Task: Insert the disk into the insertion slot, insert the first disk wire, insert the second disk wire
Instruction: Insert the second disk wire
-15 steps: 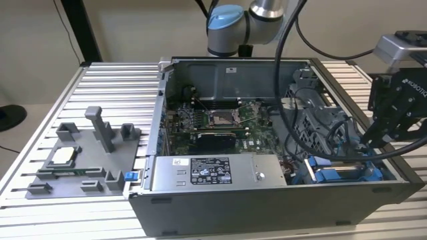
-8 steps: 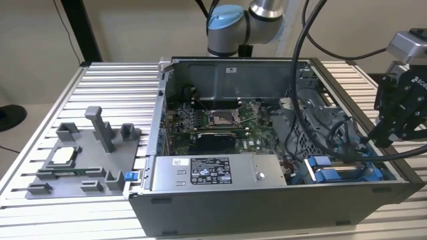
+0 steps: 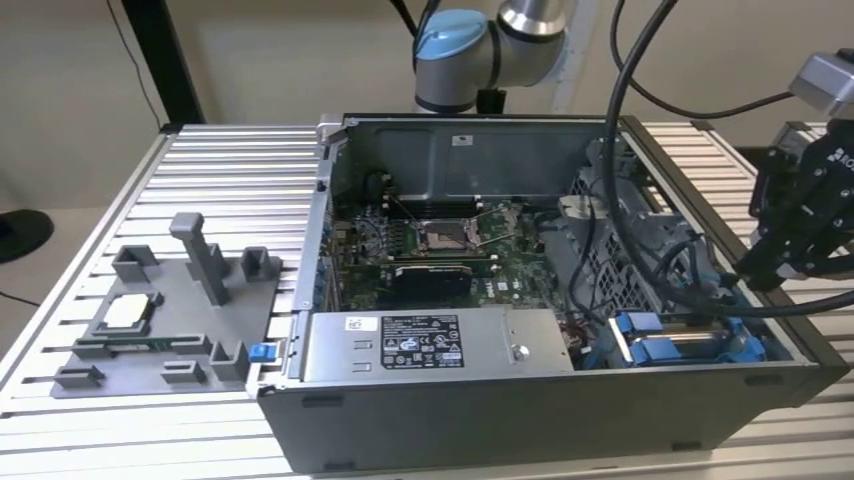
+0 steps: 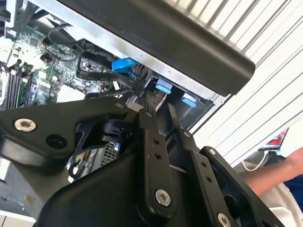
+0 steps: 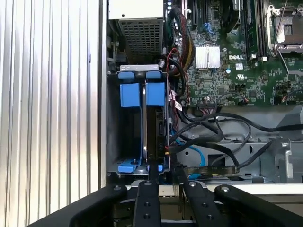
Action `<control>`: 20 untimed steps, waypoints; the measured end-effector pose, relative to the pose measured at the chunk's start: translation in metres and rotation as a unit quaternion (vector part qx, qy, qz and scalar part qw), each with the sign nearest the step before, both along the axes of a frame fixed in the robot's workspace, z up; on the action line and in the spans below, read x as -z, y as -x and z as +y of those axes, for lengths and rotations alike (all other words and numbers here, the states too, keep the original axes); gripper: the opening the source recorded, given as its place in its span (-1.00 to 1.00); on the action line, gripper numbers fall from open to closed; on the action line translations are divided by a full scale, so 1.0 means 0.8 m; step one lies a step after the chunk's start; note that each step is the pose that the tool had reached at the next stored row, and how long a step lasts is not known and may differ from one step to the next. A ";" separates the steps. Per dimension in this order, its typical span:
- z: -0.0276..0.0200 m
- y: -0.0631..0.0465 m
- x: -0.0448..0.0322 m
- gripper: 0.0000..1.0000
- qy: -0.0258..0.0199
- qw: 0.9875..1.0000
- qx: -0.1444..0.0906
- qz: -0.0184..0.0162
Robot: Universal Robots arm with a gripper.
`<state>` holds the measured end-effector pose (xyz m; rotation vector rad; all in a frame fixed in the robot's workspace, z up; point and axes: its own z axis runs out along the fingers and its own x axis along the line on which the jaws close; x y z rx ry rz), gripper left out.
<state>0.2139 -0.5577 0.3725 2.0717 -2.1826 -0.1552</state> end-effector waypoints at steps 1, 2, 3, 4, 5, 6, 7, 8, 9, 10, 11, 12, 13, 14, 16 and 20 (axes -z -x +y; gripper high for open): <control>0.0010 -0.002 0.0005 1.00 0.000 1.000 0.000 0.002; 0.0019 -0.004 0.0014 1.00 0.000 1.000 0.000 0.004; 0.0028 -0.005 0.0020 1.00 0.000 1.000 0.000 0.007; 0.0033 -0.006 0.0029 1.00 0.000 1.000 0.000 0.010; 0.0037 -0.006 0.0039 1.00 0.000 1.000 0.000 0.012; 0.0044 -0.007 0.0044 1.00 0.000 1.000 0.000 0.014; 0.0058 -0.007 0.0049 1.00 0.000 1.000 0.000 0.016; 0.0073 -0.007 0.0054 1.00 0.000 1.000 0.000 0.018; 0.0088 -0.007 0.0057 1.00 0.000 1.000 0.000 0.018; 0.0105 -0.007 0.0059 1.00 0.000 1.000 0.000 0.019; 0.0123 -0.007 0.0062 -1.00 0.000 1.000 0.000 0.019; 0.0139 -0.007 0.0065 -1.00 0.000 1.000 0.000 0.019; 0.0152 -0.007 0.0071 -1.00 0.000 1.000 0.000 0.020; 0.0164 -0.008 0.0080 -1.00 0.000 1.000 0.000 0.020; 0.0175 -0.009 0.0099 -1.00 0.000 1.000 0.000 0.022; 0.0186 -0.010 0.0110 -1.00 0.000 1.000 0.000 0.026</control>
